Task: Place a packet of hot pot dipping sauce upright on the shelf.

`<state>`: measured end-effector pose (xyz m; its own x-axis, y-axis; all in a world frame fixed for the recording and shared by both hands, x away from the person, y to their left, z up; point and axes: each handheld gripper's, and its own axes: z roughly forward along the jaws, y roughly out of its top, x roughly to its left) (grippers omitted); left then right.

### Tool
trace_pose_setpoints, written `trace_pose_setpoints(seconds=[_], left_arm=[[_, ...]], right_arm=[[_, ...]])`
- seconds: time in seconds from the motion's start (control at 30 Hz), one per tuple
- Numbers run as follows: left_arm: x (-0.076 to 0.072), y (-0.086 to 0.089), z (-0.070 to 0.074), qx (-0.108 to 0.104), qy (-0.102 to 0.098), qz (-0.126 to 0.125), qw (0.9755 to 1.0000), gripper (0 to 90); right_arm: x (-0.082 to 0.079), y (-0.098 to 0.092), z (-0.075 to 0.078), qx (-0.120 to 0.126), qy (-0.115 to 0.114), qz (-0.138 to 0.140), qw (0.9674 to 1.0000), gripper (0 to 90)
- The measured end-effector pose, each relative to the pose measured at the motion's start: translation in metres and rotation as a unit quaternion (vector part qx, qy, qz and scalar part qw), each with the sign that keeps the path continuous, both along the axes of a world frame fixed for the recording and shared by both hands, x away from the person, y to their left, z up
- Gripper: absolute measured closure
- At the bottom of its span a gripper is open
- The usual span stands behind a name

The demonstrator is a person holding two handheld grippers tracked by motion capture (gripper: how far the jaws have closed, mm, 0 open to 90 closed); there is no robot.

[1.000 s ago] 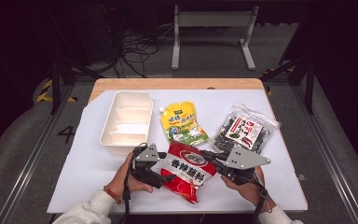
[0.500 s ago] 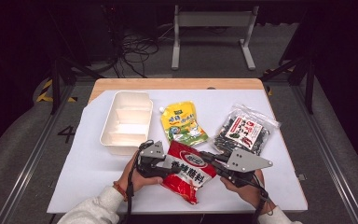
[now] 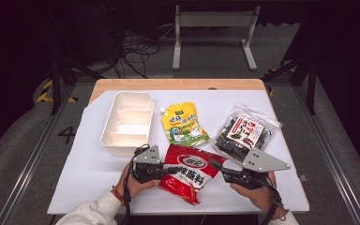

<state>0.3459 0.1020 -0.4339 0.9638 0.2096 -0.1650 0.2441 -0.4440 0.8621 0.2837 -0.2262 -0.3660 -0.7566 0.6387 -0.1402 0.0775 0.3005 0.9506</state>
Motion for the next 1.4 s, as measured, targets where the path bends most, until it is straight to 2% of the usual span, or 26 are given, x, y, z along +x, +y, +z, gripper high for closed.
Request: trace_pose_setpoints(seconds=[0.07, 0.1, 0.13, 0.17, 0.3, 0.33, 0.37, 0.4, 0.43, 0.5, 0.6, 0.67, 0.77, 0.9, 0.93, 0.97, 1.0, 1.17, 1.4], left_arm=[[-0.003, 0.005, 0.002, -0.008, 0.001, 0.003, 1.0000, 89.9], [-0.003, 0.005, 0.002, -0.008, 0.001, 0.003, 1.0000, 89.9], [-0.004, 0.007, 0.003, -0.014, 0.000, 0.002, 0.9999, 89.9], [-0.006, 0.010, 0.007, -0.021, -0.003, 0.004, 0.9998, 89.9], [-0.007, 0.013, 0.015, -0.041, -0.009, 0.001, 0.9991, 89.9], [-0.007, 0.014, 0.018, -0.042, -0.017, 0.004, 0.9990, 89.9], [-0.007, 0.014, 0.018, -0.042, -0.017, 0.004, 0.9990, 89.9], [-0.006, 0.020, 0.025, -0.052, -0.025, 0.012, 0.9983, 89.9], [-0.006, 0.020, 0.025, -0.052, -0.025, 0.012, 0.9983, 89.9], [-0.003, 0.028, 0.033, -0.070, -0.035, 0.022, 0.9967, 89.9], [0.001, 0.039, 0.044, -0.084, -0.052, 0.041, 0.9943, 89.9], [0.005, 0.047, 0.054, -0.095, -0.060, 0.059, 0.9919, 89.9], [0.010, 0.060, 0.066, -0.102, -0.080, 0.080, 0.9883, 89.9], [0.019, 0.080, 0.078, -0.118, -0.095, 0.120, 0.9811, 89.9], [0.019, 0.080, 0.078, -0.118, -0.095, 0.120, 0.9811, 89.9], [0.026, 0.089, 0.081, -0.121, -0.096, 0.139, 0.9781, 89.9], [0.026, 0.089, 0.081, -0.121, -0.096, 0.139, 0.9781, 89.9], [0.049, 0.111, 0.089, -0.109, -0.103, 0.180, 0.9721, 89.9], [0.078, 0.128, 0.105, -0.097, -0.110, 0.215, 0.9656, 89.9]], right_arm=[[-0.006, -0.016, -0.002, 0.014, 0.023, -0.014, 0.9995, 36.0], [-0.006, -0.016, -0.002, 0.014, 0.023, -0.014, 0.9995, 36.0], [-0.008, -0.023, -0.004, 0.020, 0.034, -0.018, 0.9990, 34.8], [-0.011, -0.032, -0.009, 0.013, 0.046, -0.032, 0.9983, 33.9], [-0.014, -0.046, -0.020, 0.005, 0.066, -0.053, 0.9964, 33.2], [-0.014, -0.048, -0.024, 0.002, 0.072, -0.057, 0.9958, 32.8], [-0.014, -0.048, -0.024, 0.002, 0.072, -0.057, 0.9958, 32.8], [-0.013, -0.053, -0.035, -0.004, 0.096, -0.063, 0.9933, 32.3], [-0.013, -0.055, -0.039, -0.009, 0.102, -0.066, 0.9926, 32.2], [-0.013, -0.057, -0.046, -0.017, 0.115, -0.070, 0.9908, 31.9], [-0.014, -0.059, -0.054, -0.028, 0.128, -0.072, 0.9888, 31.8], [-0.015, -0.060, -0.057, -0.035, 0.131, -0.072, 0.9881, 31.6], [-0.016, -0.062, -0.061, -0.044, 0.137, -0.077, 0.9865, 30.6], [-0.014, -0.063, -0.064, -0.045, 0.142, -0.080, 0.9855, 29.4], [-0.014, -0.063, -0.064, -0.045, 0.142, -0.080, 0.9855, 29.4], [-0.013, -0.061, -0.066, -0.047, 0.145, -0.079, 0.9852, 29.2], [-0.012, -0.060, -0.067, -0.049, 0.147, -0.077, 0.9849, 29.2], [-0.011, -0.055, -0.071, -0.065, 0.148, -0.070, 0.9843, 29.2], [-0.007, -0.053, -0.077, -0.070, 0.161, -0.073, 0.9818, 29.4]])
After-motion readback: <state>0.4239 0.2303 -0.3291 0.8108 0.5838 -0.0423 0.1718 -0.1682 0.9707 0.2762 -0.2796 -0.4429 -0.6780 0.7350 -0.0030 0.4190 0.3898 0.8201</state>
